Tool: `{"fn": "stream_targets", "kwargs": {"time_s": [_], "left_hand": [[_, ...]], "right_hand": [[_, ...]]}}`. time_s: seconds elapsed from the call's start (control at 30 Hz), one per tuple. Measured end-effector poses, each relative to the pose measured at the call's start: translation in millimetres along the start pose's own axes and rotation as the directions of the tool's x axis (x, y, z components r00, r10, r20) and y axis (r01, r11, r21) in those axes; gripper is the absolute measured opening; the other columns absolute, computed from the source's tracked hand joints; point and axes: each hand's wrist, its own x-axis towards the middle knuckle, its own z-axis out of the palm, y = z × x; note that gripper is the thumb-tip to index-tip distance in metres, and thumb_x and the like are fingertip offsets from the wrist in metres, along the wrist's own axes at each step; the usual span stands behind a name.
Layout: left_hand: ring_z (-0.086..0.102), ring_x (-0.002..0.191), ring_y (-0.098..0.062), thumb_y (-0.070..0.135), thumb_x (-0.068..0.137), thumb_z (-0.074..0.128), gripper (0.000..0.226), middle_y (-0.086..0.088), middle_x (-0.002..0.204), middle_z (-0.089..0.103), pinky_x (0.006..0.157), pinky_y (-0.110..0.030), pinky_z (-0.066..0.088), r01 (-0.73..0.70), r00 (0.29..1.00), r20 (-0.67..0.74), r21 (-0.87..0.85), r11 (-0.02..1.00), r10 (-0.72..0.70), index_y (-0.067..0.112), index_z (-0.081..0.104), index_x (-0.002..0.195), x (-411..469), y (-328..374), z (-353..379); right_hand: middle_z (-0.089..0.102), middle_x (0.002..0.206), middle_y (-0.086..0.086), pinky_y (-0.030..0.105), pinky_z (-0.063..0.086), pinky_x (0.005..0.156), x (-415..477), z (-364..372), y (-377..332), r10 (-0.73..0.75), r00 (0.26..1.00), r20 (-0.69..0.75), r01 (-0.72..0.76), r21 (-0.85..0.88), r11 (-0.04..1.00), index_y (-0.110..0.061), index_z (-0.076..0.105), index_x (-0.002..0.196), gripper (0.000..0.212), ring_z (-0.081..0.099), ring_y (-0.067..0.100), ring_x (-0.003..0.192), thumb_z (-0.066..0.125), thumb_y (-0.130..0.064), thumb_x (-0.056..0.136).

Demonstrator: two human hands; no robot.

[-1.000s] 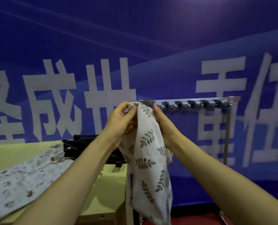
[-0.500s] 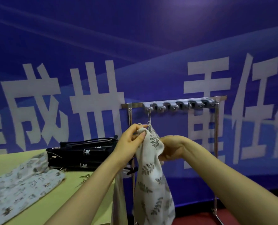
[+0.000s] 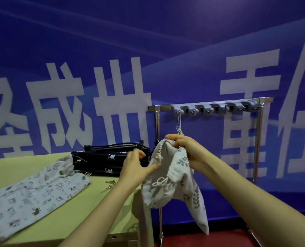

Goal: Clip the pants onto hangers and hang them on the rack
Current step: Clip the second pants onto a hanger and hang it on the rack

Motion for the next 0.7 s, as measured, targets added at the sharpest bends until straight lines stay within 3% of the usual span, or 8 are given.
{"fn": "stream_targets", "kwargs": {"time_s": [0.07,0.17,0.27,0.33,0.43,0.53,0.63,0.7], "left_hand": [[0.053,0.098,-0.014,0.053,0.07,0.072,0.053,0.006,0.108,0.046,0.082,-0.029,0.048,-0.045,0.996,0.08,0.038,0.998,0.042,0.02,0.054,0.108,-4,-4,6],[0.057,0.079,-0.015,0.034,0.085,0.065,0.017,0.005,0.089,0.056,0.07,-0.032,0.05,-0.093,0.995,-0.041,-0.009,0.996,0.092,0.018,0.061,0.088,-15,-6,8],[0.061,0.072,-0.013,0.018,0.091,0.058,0.013,0.002,0.076,0.065,0.064,-0.027,0.048,-0.06,0.998,-0.022,-0.137,0.989,0.057,0.016,0.063,0.079,-19,-17,-2],[0.061,0.072,-0.013,0.014,0.093,0.055,0.015,0.0,0.077,0.066,0.065,-0.024,0.047,0.038,0.998,0.05,-0.309,0.95,-0.024,0.015,0.064,0.081,-19,-25,-13],[0.063,0.06,-0.016,0.006,0.096,0.048,0.021,-0.006,0.07,0.068,0.058,-0.028,0.051,0.311,0.95,0.186,-0.613,0.726,-0.249,0.01,0.062,0.082,-21,-35,-26],[0.065,0.064,-0.019,0.009,0.096,0.047,0.017,-0.006,0.072,0.07,0.064,-0.031,0.051,0.452,0.891,0.295,-0.649,0.612,-0.346,0.008,0.063,0.089,-25,-42,-31],[0.062,0.09,-0.02,0.052,0.087,0.053,0.038,-0.003,0.096,0.065,0.082,-0.034,0.047,0.444,0.89,0.331,-0.471,0.763,-0.314,0.016,0.059,0.098,-32,-53,-34],[0.062,0.08,-0.018,0.054,0.079,0.062,0.043,-0.005,0.088,0.065,0.069,-0.028,0.048,0.372,0.907,0.33,-0.334,0.866,-0.262,0.013,0.058,0.091,-37,-62,-35]], "right_hand": [[0.065,0.093,0.011,0.031,0.054,0.073,0,0,0,-0.007,1.0,-0.003,0.007,-0.004,1.0,-0.009,0.064,0.098,0.035,0.064,0.02,0.079,0.034,0.008,0.09],[0.065,0.087,0.01,0.027,0.055,0.066,-1,-3,2,0.015,1.0,-0.028,-0.015,-0.012,1.0,-0.008,0.066,0.095,0.03,0.063,0.019,0.075,0.039,0.005,0.09],[0.065,0.083,0.011,0.029,0.049,0.064,0,-5,9,0.066,0.997,-0.028,-0.068,-0.075,0.995,-0.007,0.069,0.096,0.021,0.06,0.019,0.071,0.05,-0.004,0.089],[0.067,0.081,0.01,0.031,0.049,0.066,1,-7,14,0.102,0.995,-0.01,-0.103,-0.131,0.986,-0.008,0.071,0.095,0.015,0.06,0.02,0.07,0.057,-0.011,0.089],[0.068,0.076,0.005,0.027,0.054,0.062,-1,-6,21,0.158,0.985,0.068,-0.131,-0.294,0.947,-0.01,0.069,0.089,0.01,0.064,0.016,0.067,0.062,-0.017,0.09],[0.063,0.073,0.001,0.022,0.049,0.056,1,-2,33,0.234,0.96,0.154,-0.145,-0.445,0.884,-0.015,0.066,0.082,0.007,0.057,0.012,0.063,0.063,-0.014,0.089],[0.063,0.072,-0.002,0.019,0.048,0.053,5,5,46,0.296,0.943,0.15,-0.166,-0.557,0.814,-0.015,0.066,0.085,0.004,0.056,0.01,0.061,0.065,-0.014,0.088],[0.064,0.075,-0.002,0.019,0.05,0.059,8,12,55,0.311,0.944,0.115,-0.142,-0.707,0.693,-0.015,0.066,0.087,0.002,0.057,0.009,0.064,0.065,-0.016,0.088]]}}
